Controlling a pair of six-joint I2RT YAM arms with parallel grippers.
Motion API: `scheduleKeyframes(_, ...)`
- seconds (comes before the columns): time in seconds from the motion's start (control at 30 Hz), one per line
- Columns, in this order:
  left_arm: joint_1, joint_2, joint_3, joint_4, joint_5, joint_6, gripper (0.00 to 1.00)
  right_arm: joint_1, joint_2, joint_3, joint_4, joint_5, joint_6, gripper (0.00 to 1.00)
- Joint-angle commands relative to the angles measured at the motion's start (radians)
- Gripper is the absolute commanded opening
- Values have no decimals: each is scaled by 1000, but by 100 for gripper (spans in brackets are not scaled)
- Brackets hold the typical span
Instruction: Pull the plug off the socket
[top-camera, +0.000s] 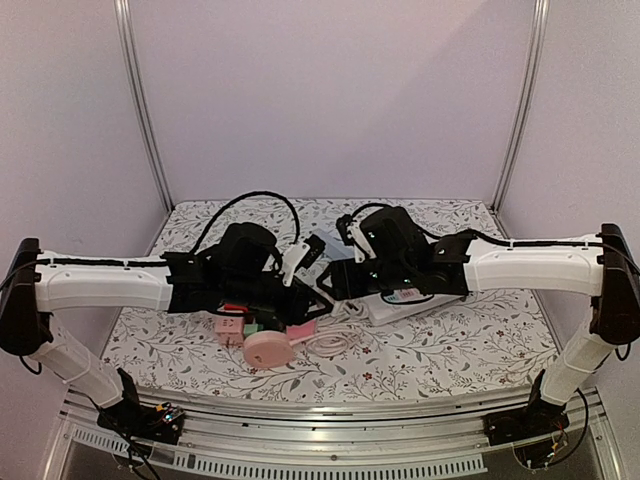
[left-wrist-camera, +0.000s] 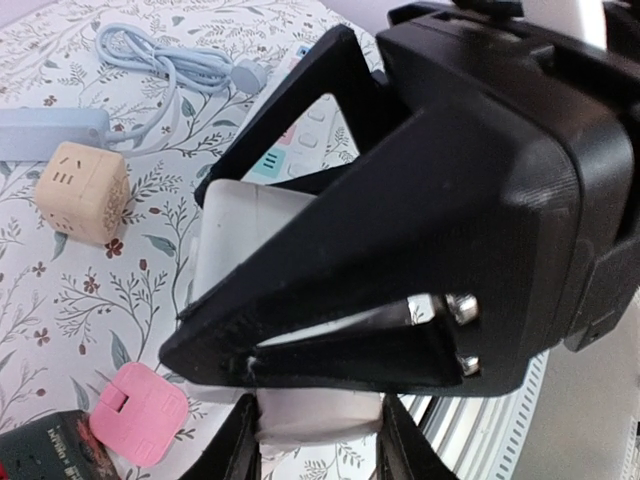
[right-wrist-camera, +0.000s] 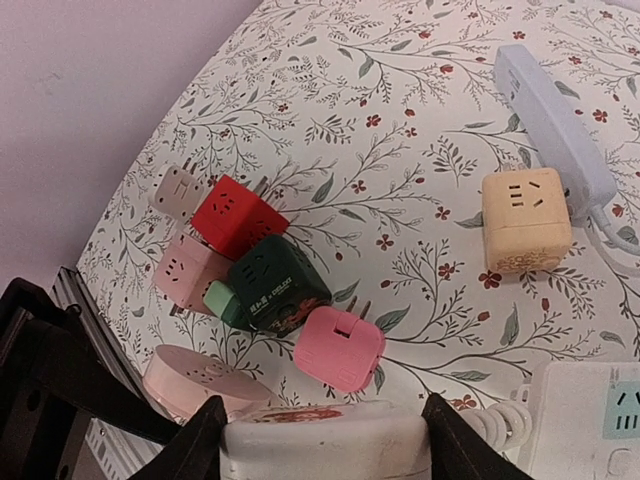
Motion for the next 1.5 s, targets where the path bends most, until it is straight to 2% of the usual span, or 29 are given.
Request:
scheduleKeyframes(0.0, 24, -17, -10, 74, 25, -21, 0, 30, -66, -2, 107, -123, -45, 19)
scheduleKeyframes(0.1, 21, -15, -10, 75, 10, -25, 0, 31, -65, 2, 103, -46, -27, 19)
scheduleKeyframes(0.27, -19, -25, -3, 65, -81, 8, 0, 31, -46, 54, -46, 218, 66, 18)
scheduleKeyframes(0.43, -49, -33, -7, 74, -124, 13, 0, 31, -31, 89, -110, 323, 124, 19)
scheduleKeyframes(0.63, -45, -35, -12, 72, -144, -13, 0, 29, -18, 108, -100, 267, 97, 19)
scheduleKeyframes(0.9, 44, -78, -35, 73, -37, -60, 0, 31, -72, -2, 111, -77, -40, 19)
scheduleKeyframes(1.07, 79, -97, -65, 112, 3, -80, 0, 39, -119, -61, 173, -201, -92, 20)
scheduleKeyframes(1.23, 73, -92, -61, 111, 4, -66, 0, 44, -127, -60, 167, -143, -77, 20)
scheduleKeyframes(1.47, 18, -67, -28, 53, -98, -32, 0, 35, -102, -43, 68, 150, 89, 19)
